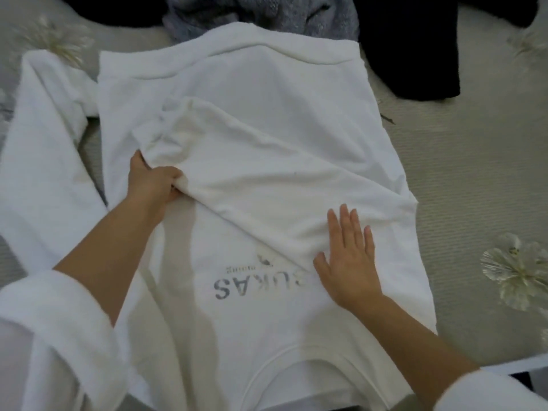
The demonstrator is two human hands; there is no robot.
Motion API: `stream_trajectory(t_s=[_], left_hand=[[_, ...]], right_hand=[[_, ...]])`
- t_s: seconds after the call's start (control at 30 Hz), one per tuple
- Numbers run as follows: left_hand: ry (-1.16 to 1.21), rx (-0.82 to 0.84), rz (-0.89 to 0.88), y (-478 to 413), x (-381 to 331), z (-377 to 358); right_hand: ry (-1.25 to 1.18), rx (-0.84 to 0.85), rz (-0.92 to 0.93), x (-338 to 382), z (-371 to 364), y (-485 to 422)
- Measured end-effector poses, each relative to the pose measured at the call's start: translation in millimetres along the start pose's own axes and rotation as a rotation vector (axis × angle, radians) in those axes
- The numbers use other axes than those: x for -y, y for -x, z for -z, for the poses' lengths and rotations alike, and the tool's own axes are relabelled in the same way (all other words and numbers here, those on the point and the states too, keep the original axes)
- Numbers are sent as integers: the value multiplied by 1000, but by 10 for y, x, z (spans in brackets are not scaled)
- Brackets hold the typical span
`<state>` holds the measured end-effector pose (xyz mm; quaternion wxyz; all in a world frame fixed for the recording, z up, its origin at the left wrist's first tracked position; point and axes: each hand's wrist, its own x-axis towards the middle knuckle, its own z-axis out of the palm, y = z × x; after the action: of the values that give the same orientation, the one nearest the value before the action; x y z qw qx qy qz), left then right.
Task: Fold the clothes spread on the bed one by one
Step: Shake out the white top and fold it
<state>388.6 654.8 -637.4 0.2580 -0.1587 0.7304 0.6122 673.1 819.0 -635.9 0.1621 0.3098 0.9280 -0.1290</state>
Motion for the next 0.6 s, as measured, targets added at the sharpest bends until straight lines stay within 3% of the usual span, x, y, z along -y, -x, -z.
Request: stream_trajectory(t_s=[0.07, 0.2, 0.3, 0.5, 0.6], left_hand=[[-244, -1, -160, 123, 24, 96], [-947, 25, -606, 538, 352, 499], [-1351, 94, -532, 850, 733, 778], [-1385, -16, -431, 1221, 1103, 985], [-1140, -143, -318, 1290, 1052, 1043]], right_hand=[[-46, 35, 138, 315, 0, -77], [-38, 64, 373, 864, -146, -133], [26, 73, 527, 1100, -309, -67], [81, 91, 538, 1225, -513, 111], [77, 78, 517, 1334, -482, 147]])
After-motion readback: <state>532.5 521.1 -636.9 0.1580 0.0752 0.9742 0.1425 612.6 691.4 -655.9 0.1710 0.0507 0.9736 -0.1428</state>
